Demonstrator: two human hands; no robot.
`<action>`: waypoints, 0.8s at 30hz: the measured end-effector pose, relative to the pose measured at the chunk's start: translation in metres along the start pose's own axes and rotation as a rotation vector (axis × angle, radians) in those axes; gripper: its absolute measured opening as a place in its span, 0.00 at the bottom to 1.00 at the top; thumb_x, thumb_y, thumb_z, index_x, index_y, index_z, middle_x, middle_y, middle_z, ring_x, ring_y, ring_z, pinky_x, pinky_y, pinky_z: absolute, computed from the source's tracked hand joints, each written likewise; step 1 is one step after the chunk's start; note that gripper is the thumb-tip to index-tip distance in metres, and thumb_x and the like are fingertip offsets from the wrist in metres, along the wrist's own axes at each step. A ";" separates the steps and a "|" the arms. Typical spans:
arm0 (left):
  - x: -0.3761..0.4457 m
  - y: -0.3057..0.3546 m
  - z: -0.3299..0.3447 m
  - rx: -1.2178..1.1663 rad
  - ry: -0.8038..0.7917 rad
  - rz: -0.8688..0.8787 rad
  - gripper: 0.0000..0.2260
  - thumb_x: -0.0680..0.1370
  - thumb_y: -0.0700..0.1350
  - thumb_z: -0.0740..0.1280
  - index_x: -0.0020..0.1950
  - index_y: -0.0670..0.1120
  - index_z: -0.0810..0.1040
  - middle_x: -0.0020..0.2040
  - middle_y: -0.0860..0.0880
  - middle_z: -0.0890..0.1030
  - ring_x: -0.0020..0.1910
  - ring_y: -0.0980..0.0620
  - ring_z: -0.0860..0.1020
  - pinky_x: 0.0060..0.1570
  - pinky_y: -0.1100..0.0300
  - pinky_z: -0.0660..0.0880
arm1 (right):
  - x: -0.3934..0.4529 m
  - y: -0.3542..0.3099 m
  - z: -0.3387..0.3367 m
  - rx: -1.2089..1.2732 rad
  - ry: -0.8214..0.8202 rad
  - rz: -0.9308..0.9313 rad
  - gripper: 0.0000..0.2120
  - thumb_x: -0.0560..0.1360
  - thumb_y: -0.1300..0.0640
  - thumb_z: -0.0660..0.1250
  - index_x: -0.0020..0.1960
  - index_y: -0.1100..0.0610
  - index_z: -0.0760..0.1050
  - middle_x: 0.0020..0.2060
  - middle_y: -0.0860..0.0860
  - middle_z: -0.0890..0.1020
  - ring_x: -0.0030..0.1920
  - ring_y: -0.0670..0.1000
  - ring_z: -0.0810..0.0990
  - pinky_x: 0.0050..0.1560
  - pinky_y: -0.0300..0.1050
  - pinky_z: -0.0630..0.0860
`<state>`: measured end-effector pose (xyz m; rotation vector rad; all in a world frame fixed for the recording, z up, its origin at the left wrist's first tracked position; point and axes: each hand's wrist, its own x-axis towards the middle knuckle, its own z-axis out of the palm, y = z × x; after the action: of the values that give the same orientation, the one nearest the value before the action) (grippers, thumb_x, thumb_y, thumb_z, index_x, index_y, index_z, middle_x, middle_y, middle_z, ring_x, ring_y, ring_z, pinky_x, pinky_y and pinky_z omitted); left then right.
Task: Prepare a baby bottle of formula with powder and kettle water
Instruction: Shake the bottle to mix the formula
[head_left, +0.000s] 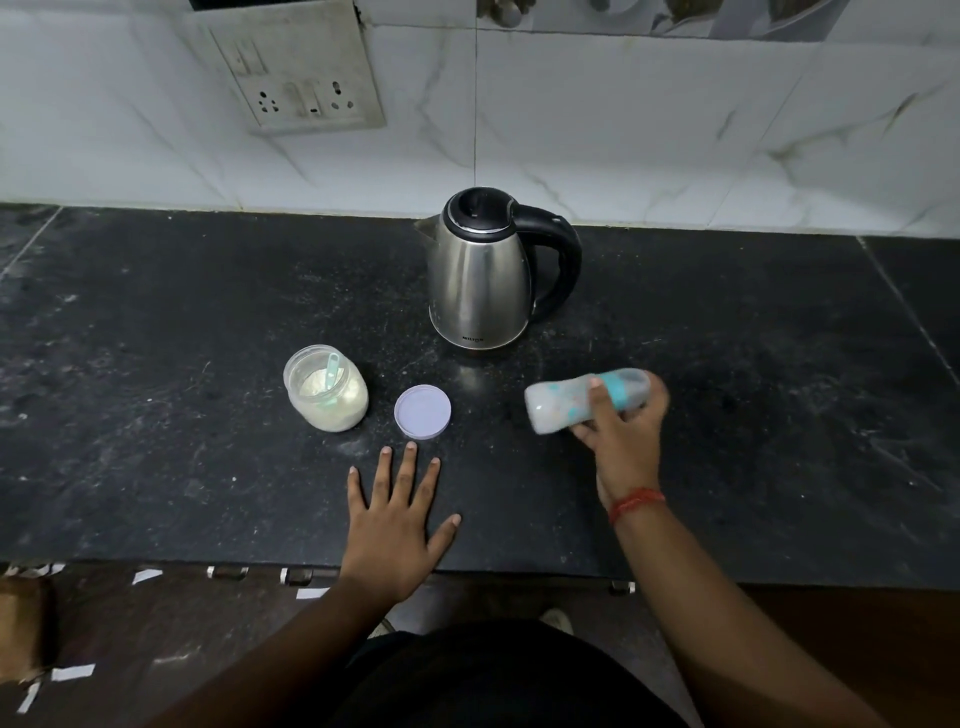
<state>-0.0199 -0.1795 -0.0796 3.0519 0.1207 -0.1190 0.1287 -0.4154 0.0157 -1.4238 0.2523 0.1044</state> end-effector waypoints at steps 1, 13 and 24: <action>0.000 0.000 0.000 -0.003 0.000 0.000 0.35 0.82 0.70 0.45 0.83 0.52 0.61 0.84 0.44 0.59 0.83 0.38 0.54 0.77 0.29 0.49 | -0.001 -0.001 0.000 0.010 -0.021 0.013 0.23 0.77 0.55 0.73 0.67 0.42 0.67 0.59 0.51 0.79 0.55 0.51 0.84 0.43 0.47 0.84; 0.000 -0.002 0.001 -0.012 -0.005 0.001 0.34 0.82 0.70 0.45 0.83 0.52 0.60 0.84 0.44 0.59 0.83 0.38 0.54 0.77 0.29 0.49 | -0.005 0.001 -0.005 -0.132 -0.183 0.044 0.25 0.77 0.56 0.74 0.69 0.44 0.69 0.60 0.53 0.80 0.57 0.53 0.85 0.45 0.51 0.85; 0.000 -0.003 0.005 -0.023 0.004 0.007 0.34 0.82 0.70 0.46 0.83 0.53 0.59 0.84 0.44 0.59 0.83 0.38 0.54 0.76 0.29 0.50 | -0.004 0.000 -0.006 -0.077 -0.222 0.093 0.24 0.77 0.56 0.74 0.66 0.40 0.70 0.62 0.55 0.79 0.56 0.53 0.85 0.44 0.50 0.84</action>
<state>-0.0203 -0.1773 -0.0849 3.0298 0.1114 -0.1108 0.1242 -0.4212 0.0156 -1.4633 0.1324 0.3499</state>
